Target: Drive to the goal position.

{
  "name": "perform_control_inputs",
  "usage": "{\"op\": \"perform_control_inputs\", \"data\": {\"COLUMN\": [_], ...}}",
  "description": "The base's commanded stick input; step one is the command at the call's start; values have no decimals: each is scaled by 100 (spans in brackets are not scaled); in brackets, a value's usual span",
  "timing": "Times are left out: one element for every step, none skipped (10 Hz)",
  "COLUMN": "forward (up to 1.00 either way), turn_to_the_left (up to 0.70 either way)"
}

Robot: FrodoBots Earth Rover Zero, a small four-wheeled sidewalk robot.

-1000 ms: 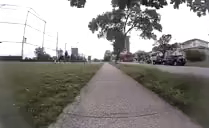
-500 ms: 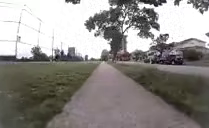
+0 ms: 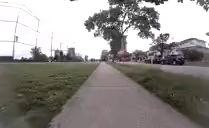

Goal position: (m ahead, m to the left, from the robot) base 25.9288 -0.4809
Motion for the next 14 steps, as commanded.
{"op": "perform_control_inputs", "data": {"forward": [70, 70, 70, 70, 70, 70, 70, 70, 70, 70, 70, 70, 70, 70], "turn_to_the_left": [0, 0, 0, 0, 0, 0, 0, 0, 0, 0, 0, 0, 0, 0]}}
